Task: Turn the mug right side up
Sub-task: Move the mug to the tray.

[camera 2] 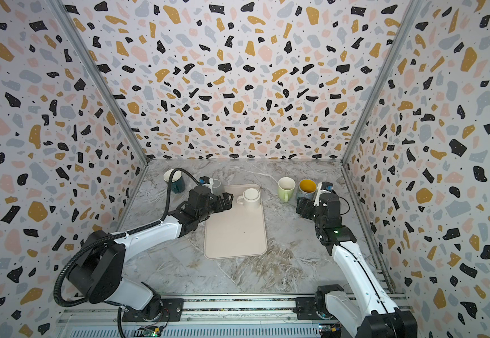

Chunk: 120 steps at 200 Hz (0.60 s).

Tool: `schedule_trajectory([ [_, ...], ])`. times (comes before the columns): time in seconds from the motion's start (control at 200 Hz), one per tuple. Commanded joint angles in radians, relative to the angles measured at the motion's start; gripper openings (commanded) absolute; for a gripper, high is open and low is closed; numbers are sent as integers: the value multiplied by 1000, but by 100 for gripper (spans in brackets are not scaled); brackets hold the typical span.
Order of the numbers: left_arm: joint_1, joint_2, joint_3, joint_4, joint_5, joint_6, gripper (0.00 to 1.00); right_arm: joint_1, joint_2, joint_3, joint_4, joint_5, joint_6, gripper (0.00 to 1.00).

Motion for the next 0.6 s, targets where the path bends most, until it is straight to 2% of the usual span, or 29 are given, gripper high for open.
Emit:
schedule_trajectory([
  [0.0, 26, 10, 28, 34, -13, -1, 100, 4, -10, -23, -20, 6, 6, 81],
  [0.36, 34, 88, 120, 6, -59, 13, 100, 4, -6, -84, 13, -82, 10, 85],
  [0.596, 36, 146, 238, -41, -94, 49, 100, 9, -86, -152, 25, -93, 18, 85],
])
